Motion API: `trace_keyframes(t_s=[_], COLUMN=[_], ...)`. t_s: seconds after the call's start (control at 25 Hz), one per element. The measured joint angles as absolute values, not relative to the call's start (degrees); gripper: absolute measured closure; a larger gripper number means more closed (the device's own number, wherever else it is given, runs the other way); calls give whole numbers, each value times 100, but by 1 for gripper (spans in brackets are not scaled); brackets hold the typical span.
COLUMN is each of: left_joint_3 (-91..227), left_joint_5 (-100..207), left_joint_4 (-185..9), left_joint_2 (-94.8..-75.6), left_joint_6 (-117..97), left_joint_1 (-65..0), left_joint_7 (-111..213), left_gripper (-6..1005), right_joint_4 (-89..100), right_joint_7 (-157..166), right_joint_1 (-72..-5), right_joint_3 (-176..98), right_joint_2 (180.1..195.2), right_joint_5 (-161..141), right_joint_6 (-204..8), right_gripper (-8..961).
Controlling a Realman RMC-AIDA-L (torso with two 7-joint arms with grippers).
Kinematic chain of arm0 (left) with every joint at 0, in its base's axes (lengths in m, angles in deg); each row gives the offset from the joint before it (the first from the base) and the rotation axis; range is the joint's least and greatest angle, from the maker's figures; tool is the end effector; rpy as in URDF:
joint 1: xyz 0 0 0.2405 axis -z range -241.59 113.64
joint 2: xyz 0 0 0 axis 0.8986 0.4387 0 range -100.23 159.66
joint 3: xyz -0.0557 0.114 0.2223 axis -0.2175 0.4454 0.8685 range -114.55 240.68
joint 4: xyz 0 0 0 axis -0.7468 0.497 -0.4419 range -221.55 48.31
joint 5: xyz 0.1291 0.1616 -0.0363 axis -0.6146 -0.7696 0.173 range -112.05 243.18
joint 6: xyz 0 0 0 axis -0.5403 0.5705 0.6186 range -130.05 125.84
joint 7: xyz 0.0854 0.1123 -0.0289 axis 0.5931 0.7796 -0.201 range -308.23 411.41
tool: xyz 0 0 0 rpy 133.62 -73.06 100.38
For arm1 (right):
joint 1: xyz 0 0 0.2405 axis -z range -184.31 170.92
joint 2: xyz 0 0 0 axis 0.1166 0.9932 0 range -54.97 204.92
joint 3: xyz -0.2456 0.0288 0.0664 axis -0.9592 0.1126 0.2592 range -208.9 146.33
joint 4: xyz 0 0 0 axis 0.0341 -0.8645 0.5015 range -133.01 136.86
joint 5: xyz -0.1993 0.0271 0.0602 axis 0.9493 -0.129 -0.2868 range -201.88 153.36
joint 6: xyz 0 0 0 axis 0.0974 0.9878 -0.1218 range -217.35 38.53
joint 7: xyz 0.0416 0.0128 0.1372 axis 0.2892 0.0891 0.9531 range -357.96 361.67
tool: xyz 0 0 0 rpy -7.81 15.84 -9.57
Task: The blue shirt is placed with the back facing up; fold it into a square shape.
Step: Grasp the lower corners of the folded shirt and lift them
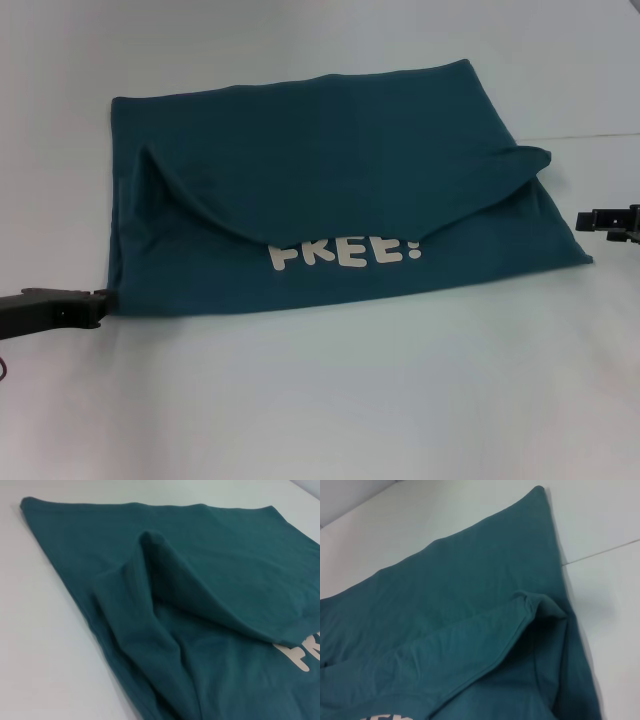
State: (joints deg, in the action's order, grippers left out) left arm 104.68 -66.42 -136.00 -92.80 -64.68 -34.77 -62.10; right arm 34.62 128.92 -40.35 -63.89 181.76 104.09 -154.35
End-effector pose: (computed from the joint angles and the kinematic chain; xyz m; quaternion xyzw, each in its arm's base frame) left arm -0.3083 0.3710 0.0152 -0.8351 -0.4480 -0.0997 0.3031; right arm 0.3520 0.3885 0.0984 -0.7240 0.5940 0.1662 0.3087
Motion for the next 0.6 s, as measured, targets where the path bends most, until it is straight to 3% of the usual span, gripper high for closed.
trace_keyframes(t_s=[0.36, 0.6], left_joint_3=[10476, 10484], left_joint_5=[-6645, -6645], left_joint_4=[-13600, -13578], left_joint_2=[-9280, -9274], left_joint_6=[-6488, -6449], left_joint_1=[-3502, -3470], left_joint_7=[-6201, -6179], left_gripper=[998, 999], right_joint_4=[3390, 3382], right_joint_7=[12974, 12891], right_joint_1=[-3978, -4212], right_joint_3=[-6453, -6572], right_joint_2=[18178, 18504], right_joint_5=[10470, 10755], right_joint_6=[-15158, -14472], right_gripper=[299, 299])
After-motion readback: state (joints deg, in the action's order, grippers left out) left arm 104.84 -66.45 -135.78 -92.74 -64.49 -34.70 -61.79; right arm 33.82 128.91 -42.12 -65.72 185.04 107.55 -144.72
